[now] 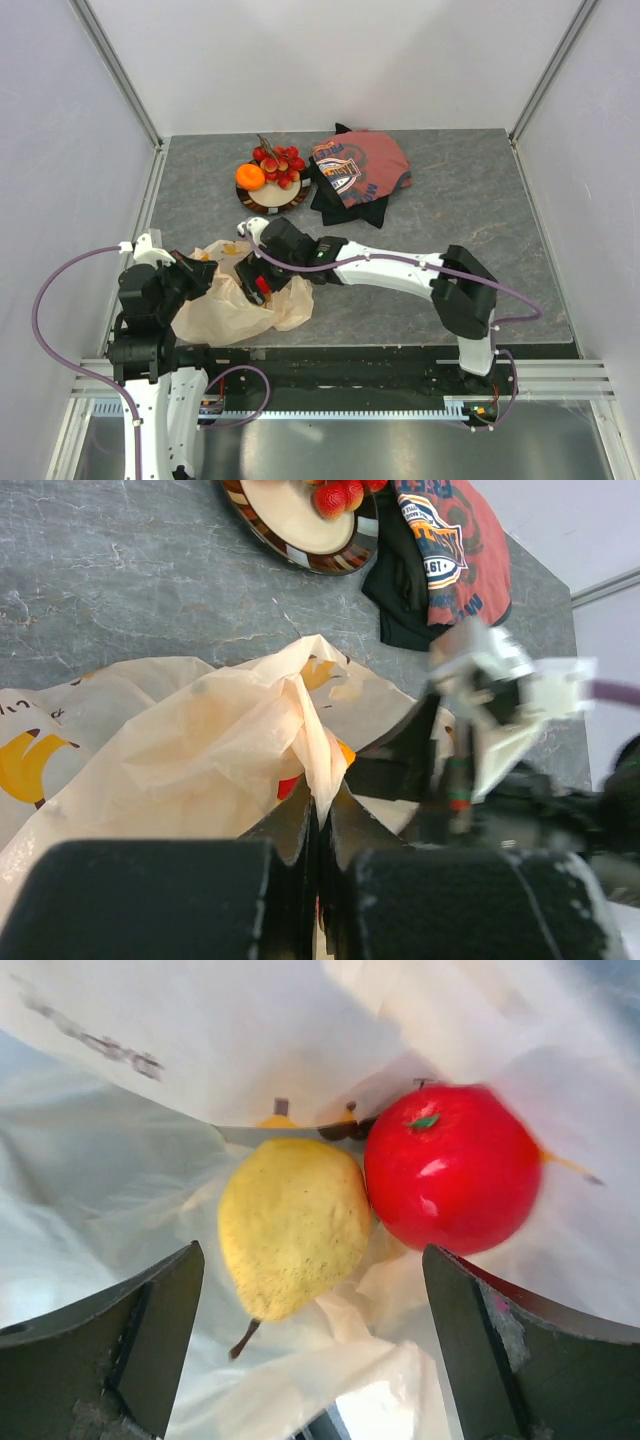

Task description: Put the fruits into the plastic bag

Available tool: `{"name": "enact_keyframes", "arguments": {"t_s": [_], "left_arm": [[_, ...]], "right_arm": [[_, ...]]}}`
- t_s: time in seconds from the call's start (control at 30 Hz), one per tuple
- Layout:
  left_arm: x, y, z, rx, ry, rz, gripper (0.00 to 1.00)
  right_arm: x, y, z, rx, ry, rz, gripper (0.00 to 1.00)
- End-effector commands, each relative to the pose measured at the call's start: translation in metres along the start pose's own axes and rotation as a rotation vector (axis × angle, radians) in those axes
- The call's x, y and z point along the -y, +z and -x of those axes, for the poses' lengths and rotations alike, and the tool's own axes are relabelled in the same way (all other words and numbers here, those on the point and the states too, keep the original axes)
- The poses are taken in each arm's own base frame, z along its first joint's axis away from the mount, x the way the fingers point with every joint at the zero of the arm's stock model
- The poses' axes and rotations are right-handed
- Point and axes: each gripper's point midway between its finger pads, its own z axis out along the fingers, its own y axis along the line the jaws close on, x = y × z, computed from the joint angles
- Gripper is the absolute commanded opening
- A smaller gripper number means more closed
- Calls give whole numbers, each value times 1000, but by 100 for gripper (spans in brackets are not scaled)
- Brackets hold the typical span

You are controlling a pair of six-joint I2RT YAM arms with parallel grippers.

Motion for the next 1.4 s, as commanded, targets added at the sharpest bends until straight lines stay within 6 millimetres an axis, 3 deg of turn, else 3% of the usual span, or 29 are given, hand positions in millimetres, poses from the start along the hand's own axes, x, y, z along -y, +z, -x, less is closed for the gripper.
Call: {"name": "enact_keyframes", "arguments": {"t_s": [0.0, 0.2, 0.33, 0.47, 0.6, 0.8, 0.83, 0.9, 0.93, 0.97, 1.03, 1.1, 1.13, 1.2, 1.23, 1.37], "left_arm": [[6, 0, 6, 17, -14, -17, 2], [2, 2, 6, 22, -15, -3, 1], [3, 1, 6, 25, -17, -8, 2], [1, 0, 11, 46, -22, 11, 1], [0, 0, 15, 62, -25, 25, 1], [-3, 2, 19, 81, -43, 44, 2], [-4, 3, 19, 82, -49, 47, 1], [-4, 4, 21, 90, -49, 47, 1], [-4, 5, 21, 88, -51, 49, 2], [-5, 5, 23, 95, -49, 53, 2], [-5, 8, 23, 90, -43, 55, 2], [-7, 11, 21, 79, -41, 59, 2], [-9, 14, 21, 71, -33, 66, 1], [-10, 17, 22, 67, -22, 72, 1], [-10, 20, 20, 48, -23, 74, 2], [-12, 30, 3, -7, -67, 51, 2]], "right_arm": [[-38, -56, 65, 233, -10, 124, 98], [-28, -97, 91, 358, 22, 52, 95], [2, -124, 120, 460, 65, -45, 93], [61, -149, 151, 555, 180, -172, 90], [110, -156, 163, 598, 212, -321, 85], [163, -138, 174, 596, 236, -452, 77], [173, -126, 170, 576, 244, -465, 75], [182, -126, 184, 604, 256, -474, 73], [191, -113, 180, 585, 260, -488, 71], [194, -116, 192, 614, 254, -489, 70], [207, -98, 192, 599, 251, -502, 67], [214, -96, 207, 631, 247, -499, 66], [223, -82, 203, 618, 252, -505, 65], [233, -79, 214, 641, 249, -508, 64], [243, -64, 209, 630, 252, -514, 63], [272, -46, 218, 661, 267, -504, 62]]}}
